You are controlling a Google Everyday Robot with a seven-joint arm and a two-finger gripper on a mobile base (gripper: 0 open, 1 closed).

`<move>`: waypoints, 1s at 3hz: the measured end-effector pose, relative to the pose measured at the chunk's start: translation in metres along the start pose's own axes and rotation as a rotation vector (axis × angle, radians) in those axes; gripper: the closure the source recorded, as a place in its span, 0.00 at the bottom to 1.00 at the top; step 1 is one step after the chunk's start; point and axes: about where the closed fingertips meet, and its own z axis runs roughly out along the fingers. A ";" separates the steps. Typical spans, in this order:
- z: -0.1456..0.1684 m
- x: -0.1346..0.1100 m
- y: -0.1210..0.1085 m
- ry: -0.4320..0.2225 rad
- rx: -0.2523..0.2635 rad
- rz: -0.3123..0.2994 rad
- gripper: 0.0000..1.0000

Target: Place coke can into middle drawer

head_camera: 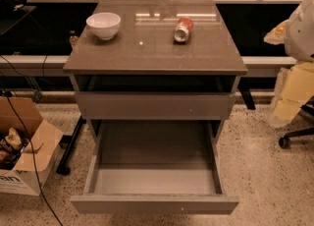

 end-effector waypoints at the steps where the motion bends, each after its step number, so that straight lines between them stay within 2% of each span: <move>1: 0.000 0.000 0.000 0.000 0.000 0.000 0.00; 2: 0.003 -0.003 -0.007 -0.056 0.014 0.021 0.00; 3: 0.012 -0.009 -0.021 -0.143 0.043 0.065 0.00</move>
Offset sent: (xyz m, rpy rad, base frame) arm 0.0225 0.0022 -0.0061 0.1609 -0.0529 -0.0236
